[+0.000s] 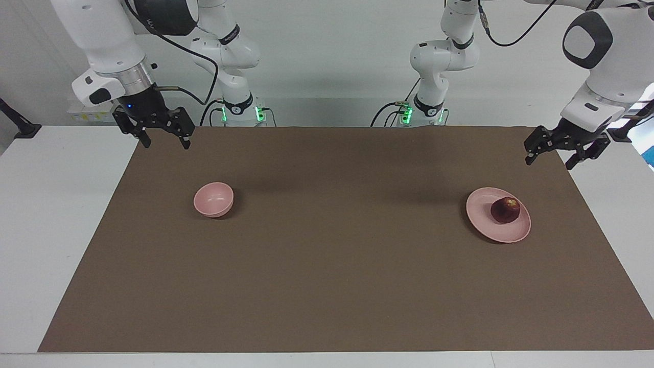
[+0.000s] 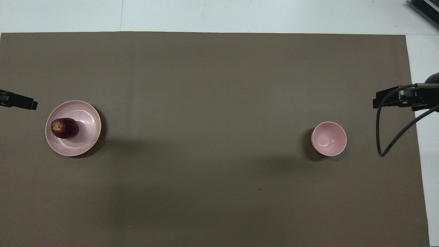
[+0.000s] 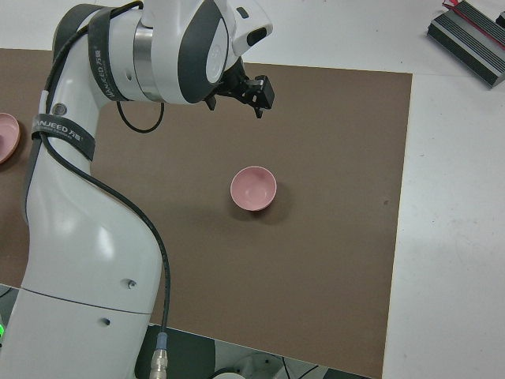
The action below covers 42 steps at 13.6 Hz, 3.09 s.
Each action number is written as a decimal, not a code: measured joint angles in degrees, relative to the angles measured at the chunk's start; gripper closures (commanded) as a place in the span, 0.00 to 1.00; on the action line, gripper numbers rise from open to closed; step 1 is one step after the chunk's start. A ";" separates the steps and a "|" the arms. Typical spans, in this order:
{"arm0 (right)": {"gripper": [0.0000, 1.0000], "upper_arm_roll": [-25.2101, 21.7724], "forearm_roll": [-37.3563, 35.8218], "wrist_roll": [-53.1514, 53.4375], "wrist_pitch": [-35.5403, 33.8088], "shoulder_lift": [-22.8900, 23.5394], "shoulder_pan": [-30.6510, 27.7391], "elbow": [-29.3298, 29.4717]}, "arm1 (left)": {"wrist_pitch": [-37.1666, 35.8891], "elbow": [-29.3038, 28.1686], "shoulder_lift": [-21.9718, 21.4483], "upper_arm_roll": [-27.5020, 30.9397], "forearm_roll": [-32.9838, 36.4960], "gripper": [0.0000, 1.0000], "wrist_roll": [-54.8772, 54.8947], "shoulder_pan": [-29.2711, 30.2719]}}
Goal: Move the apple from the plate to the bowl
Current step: 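Reach the left gripper down to the apple on the pink plate and grasp it, then lift the apple with the left gripper while the right gripper reaches toward it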
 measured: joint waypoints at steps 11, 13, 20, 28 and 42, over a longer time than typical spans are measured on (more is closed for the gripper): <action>0.00 0.00 0.00 0.00 0.00 0.00 0.00 0.00 | 25.91 -23.80 0.69 -0.01 -0.08 0.00 1.21 0.60; 0.00 0.00 0.00 0.00 0.00 0.00 0.00 0.00 | 29.28 -26.04 1.49 0.00 -0.08 0.00 1.21 0.66; 0.00 0.00 0.00 0.00 0.00 0.00 0.00 0.00 | 36.92 -28.93 3.32 -0.04 -0.11 0.93 1.20 1.80; 0.00 0.35 0.03 0.00 0.44 -0.04 0.23 -0.13 | 35.66 -27.00 0.95 -1.18 -0.30 1.00 0.19 1.20; 0.00 1.61 30.25 33.03 9.20 1.65 13.61 -11.85 | 13.16 -16.81 -3.35 -12.42 -43.22 1.00 -13.85 -6.28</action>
